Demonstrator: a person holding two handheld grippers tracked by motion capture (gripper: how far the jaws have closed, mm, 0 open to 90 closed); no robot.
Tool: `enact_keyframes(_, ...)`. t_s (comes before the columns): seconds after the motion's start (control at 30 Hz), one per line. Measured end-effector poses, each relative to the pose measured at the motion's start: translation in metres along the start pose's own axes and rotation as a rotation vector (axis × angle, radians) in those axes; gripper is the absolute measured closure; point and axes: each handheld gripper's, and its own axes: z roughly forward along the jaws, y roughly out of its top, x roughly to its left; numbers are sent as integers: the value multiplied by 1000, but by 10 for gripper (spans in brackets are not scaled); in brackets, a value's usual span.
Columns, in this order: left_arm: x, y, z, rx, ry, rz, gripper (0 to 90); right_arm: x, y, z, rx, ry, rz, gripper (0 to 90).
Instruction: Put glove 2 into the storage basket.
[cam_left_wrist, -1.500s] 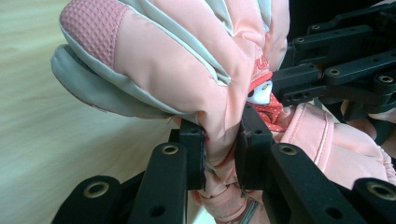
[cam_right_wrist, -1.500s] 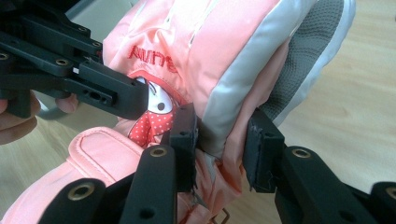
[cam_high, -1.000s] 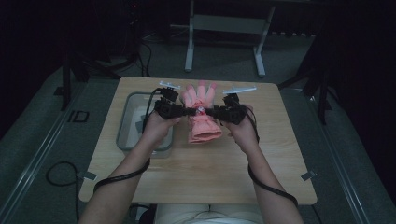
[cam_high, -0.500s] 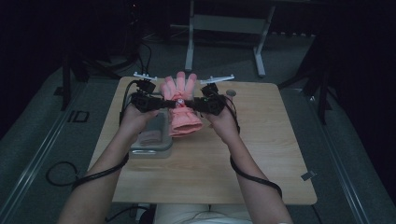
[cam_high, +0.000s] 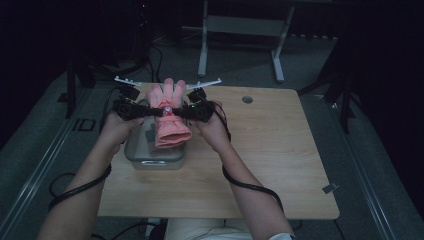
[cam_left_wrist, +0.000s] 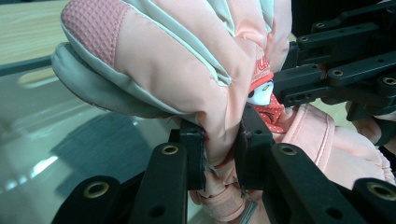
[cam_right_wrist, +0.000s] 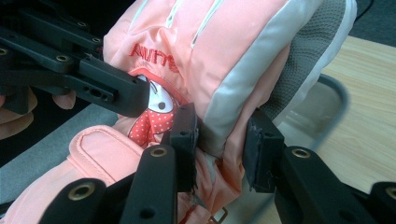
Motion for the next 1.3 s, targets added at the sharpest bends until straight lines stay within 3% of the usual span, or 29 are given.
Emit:
enact_keyframes(0.27, 24, -14, -5, 4, 15, -37, 750, 9, 3, 30, 28, 17, 10, 684)
enact_keyframes(0.53, 41, -27, 17, 34, 17, -75, 750, 3, -10, 53, 69, -4, 38, 686)
enact_keyframes(0.77, 46, -36, 35, 48, 14, -98, 750, -8, -21, 63, 115, -27, 46, 687)
enact_keyframes(0.83, 47, -39, 39, 53, 13, -111, 749, -10, -21, 66, 141, -33, 29, 687)
enact_keyframes(1.13, 58, -55, 59, 91, 31, -179, 746, -19, -34, 86, 208, -41, 51, 686)
enact_keyframes(1.3, 57, -56, 63, 123, 79, -185, 742, -20, -38, 94, 225, -52, 53, 684)
